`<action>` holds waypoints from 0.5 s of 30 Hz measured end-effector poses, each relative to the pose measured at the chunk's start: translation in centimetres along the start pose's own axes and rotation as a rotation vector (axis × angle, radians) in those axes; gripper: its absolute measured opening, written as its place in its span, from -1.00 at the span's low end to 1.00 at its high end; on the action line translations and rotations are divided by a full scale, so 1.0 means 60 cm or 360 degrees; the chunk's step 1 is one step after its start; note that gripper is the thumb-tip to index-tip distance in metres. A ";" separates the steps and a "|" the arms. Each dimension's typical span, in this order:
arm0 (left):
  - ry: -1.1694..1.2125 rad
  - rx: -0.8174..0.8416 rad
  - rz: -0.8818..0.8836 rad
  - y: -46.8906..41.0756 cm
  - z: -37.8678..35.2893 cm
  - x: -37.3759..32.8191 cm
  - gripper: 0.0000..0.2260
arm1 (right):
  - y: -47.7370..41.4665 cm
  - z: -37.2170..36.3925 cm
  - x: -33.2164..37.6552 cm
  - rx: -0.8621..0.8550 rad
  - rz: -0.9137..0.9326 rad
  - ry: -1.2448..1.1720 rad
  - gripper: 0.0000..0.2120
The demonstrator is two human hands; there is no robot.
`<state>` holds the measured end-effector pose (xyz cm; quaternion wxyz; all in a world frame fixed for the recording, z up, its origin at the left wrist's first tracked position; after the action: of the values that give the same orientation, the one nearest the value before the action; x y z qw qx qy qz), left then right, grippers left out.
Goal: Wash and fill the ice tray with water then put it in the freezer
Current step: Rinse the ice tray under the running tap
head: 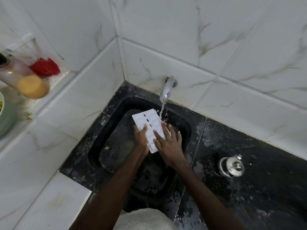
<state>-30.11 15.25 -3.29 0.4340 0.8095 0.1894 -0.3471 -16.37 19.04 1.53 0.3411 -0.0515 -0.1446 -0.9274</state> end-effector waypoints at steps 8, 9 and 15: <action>0.0059 -0.0211 0.0028 -0.007 0.029 -0.025 -0.66 | 0.059 0.000 -0.031 -0.0023 0.0096 -0.0057 -0.54; 0.0068 -0.0204 0.0029 -0.007 0.026 -0.025 -0.65 | 0.060 0.003 -0.038 -0.0040 0.0079 -0.0076 -0.54; 0.0062 -0.0178 0.0011 0.001 0.004 -0.021 -0.65 | 0.044 0.017 -0.048 -0.0174 0.0008 -0.0203 -0.53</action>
<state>-31.03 15.01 -2.41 0.4759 0.7913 0.2142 -0.3186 -12.48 19.23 2.53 0.3301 -0.1294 -0.1149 -0.9280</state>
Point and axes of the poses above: each hand's wrist, its own y-axis away from the middle knuckle, its own z-axis out of the back of the hand, x = y × z, the point moved 7 cm from there along -y, towards the middle knuckle, and after that the axes turned 5 degrees about y, right-handed, at the moved point
